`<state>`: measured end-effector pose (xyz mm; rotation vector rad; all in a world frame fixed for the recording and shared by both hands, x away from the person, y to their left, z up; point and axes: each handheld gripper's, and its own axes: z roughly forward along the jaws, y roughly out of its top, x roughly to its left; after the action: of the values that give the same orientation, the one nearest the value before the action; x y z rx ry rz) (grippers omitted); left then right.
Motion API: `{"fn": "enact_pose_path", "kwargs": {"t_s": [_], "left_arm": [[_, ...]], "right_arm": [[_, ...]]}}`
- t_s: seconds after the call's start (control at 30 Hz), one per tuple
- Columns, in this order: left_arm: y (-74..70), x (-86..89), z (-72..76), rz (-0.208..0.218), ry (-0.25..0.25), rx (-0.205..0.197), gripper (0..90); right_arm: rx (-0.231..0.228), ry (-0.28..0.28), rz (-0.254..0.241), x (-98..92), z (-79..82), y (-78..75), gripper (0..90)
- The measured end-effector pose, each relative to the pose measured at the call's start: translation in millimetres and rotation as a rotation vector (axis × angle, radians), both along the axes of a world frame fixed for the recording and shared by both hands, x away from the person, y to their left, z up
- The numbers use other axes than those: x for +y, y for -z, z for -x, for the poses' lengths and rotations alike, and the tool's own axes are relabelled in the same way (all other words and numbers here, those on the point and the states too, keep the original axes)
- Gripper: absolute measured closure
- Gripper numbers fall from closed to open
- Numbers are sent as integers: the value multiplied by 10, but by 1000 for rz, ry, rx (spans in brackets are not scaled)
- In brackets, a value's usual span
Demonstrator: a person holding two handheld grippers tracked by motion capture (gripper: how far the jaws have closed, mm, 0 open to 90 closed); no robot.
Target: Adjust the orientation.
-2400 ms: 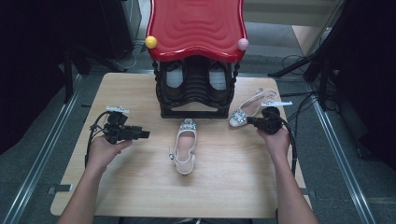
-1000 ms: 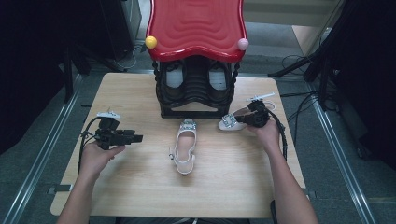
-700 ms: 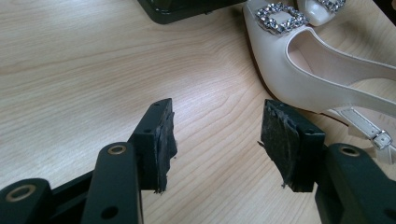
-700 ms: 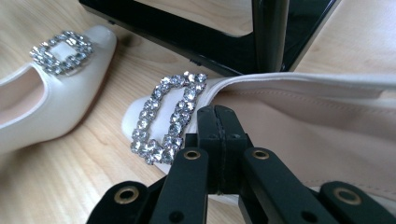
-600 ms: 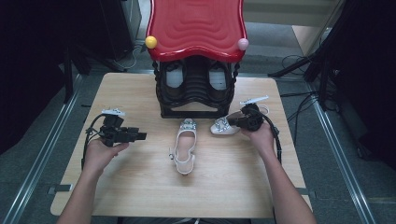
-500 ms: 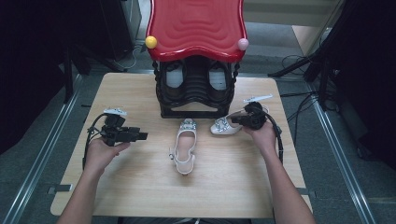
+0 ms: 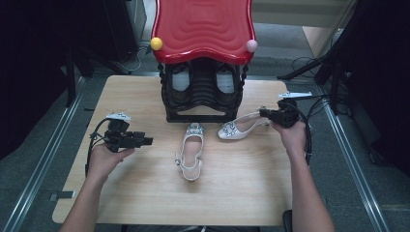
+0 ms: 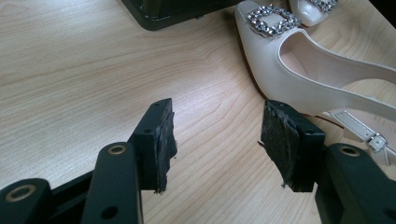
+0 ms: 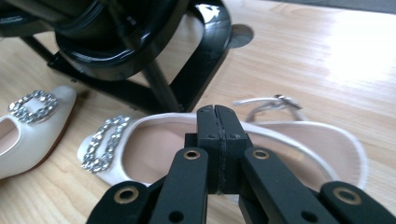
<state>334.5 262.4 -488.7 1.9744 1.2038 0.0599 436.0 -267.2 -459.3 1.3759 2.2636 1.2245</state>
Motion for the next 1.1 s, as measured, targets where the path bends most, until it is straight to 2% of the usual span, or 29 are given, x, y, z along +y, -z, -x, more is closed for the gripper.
{"fn": "enact_pose_path", "kwargs": {"t_s": [0.13, 0.3, 0.37, 0.47, 0.5, 0.57, 0.63, 0.97, 1.1], "left_arm": [[7, 18, 19, 0, -3, 2, 447], [10, 34, 41, 2, -12, 2, 447], [8, 39, 46, 1, -10, 0, 447], [2, 42, 48, 9, -10, -1, 447], [1, 42, 48, 9, -9, -1, 447], [-3, 40, 48, 8, -10, -5, 447], [-13, 40, 42, 11, -8, -12, 447], [-33, -11, -10, 12, 9, -23, 448], [-44, -48, -42, 15, 15, -25, 449]], "right_arm": [[-23, 22, 12, -50, -27, -6, 900], [7, 21, 13, -91, -94, 94, 900], [48, -21, 25, -71, -126, 179, 900], [73, -106, 103, 63, -117, 291, 900], [72, -122, 133, 116, -107, 304, 900], [80, -136, 138, 163, -97, 314, 900], [82, -145, 162, 190, -87, 317, 900], [150, -155, 125, 144, 35, 320, 900], [148, -165, 113, 182, 96, 297, 900]]}}
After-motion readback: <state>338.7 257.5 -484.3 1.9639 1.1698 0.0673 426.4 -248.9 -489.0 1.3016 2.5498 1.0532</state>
